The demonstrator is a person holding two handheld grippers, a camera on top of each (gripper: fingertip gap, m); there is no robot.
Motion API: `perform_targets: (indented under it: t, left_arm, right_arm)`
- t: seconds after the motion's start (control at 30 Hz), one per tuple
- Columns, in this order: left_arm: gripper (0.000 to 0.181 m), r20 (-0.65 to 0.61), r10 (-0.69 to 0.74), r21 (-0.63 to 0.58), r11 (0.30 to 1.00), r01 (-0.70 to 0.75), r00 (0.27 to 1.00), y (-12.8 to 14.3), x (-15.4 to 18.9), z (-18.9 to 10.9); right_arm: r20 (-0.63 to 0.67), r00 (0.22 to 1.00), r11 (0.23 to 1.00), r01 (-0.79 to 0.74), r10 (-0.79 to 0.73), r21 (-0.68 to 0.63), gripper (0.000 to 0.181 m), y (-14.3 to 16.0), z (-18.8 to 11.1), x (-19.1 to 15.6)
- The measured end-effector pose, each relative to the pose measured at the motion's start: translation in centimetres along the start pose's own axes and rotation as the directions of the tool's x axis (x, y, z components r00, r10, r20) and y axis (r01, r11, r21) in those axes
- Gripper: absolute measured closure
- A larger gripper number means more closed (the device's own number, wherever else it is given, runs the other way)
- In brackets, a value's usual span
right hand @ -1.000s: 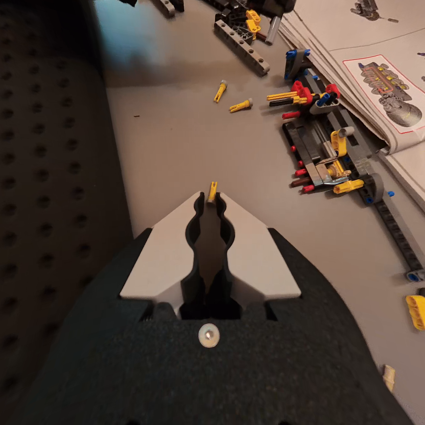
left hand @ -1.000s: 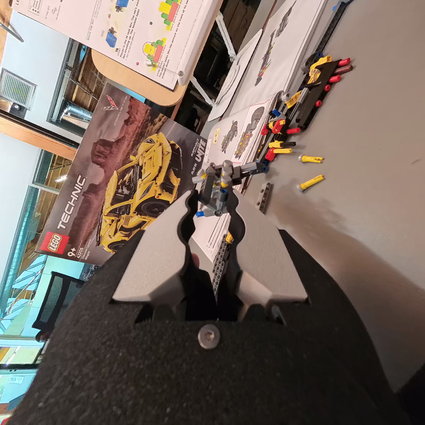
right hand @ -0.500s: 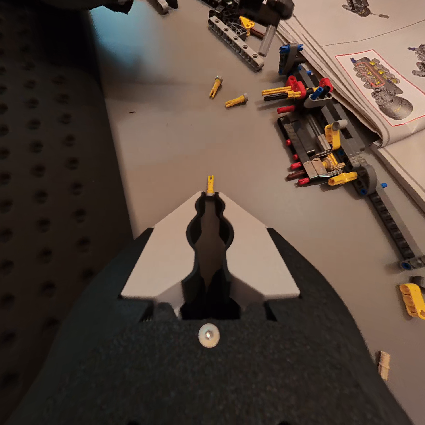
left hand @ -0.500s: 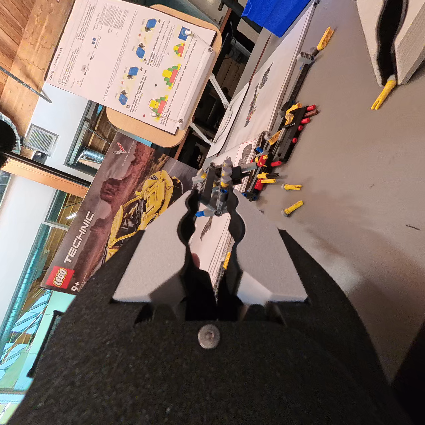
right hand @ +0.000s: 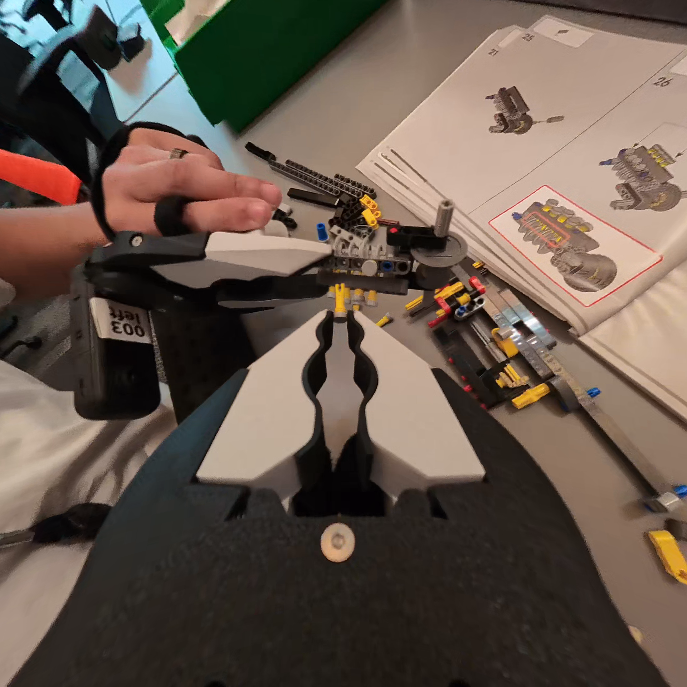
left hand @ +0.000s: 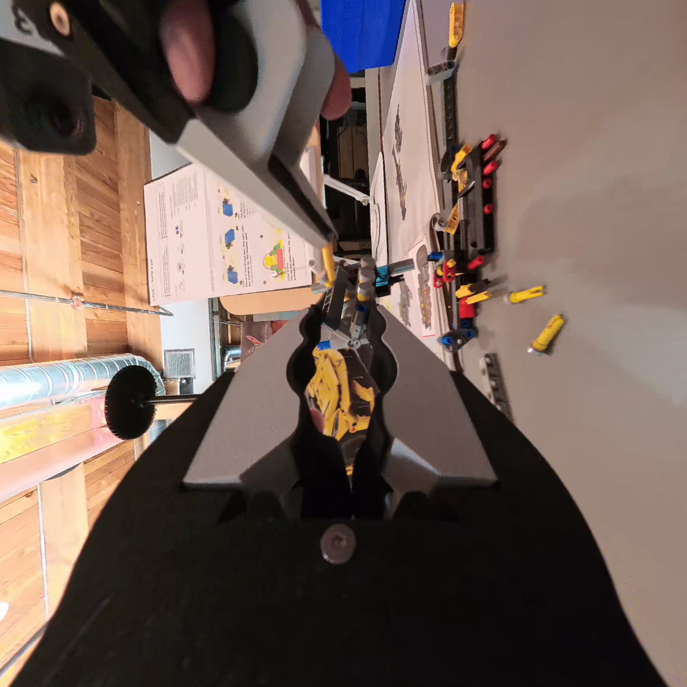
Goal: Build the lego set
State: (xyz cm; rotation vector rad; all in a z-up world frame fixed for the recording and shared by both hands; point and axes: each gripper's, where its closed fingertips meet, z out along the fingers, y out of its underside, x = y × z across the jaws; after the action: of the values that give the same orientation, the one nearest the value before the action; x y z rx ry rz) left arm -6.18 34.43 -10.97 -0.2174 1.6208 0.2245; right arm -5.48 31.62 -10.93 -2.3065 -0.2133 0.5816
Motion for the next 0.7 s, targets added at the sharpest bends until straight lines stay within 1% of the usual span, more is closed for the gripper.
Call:
perform_targets:
  t: [0.07,0.2,0.3,0.43,0.6,0.7]
  left_arm:
    - [0.158,0.004,0.004,0.005,1.000,-0.004,1.000,0.0,-0.4,0.2]
    - [0.158,-0.003,0.022,0.000,1.000,-0.022,1.000,0.4,-0.4,0.6]
    - [0.158,-0.009,0.036,-0.004,0.999,-0.036,0.999,0.5,-0.1,0.8]
    - [0.158,-0.021,0.018,-0.015,1.000,-0.019,1.000,0.5,0.1,1.2]
    - [0.158,-0.036,0.066,-0.026,0.997,-0.067,0.997,0.5,0.6,1.6]
    - [0.158,-0.043,0.123,-0.013,0.992,-0.124,0.991,0.3,0.8,1.7]
  right_arm:
    - [-0.040,0.999,1.000,-0.007,0.008,0.016,0.175,-0.9,0.0,0.7]
    - [-0.040,0.998,0.999,-0.046,0.046,0.021,0.174,-1.7,-0.2,1.0]
    - [-0.067,0.996,0.998,-0.056,0.056,-0.001,0.174,-1.6,0.0,1.6]
    - [-0.088,0.993,0.996,-0.085,0.084,-0.014,0.174,-1.4,0.5,1.9]
    - [-0.137,0.987,0.995,-0.090,0.084,-0.039,0.175,-1.2,0.6,2.5]
    - [-0.149,0.985,0.992,-0.098,0.086,-0.075,0.174,-0.8,0.6,2.7]
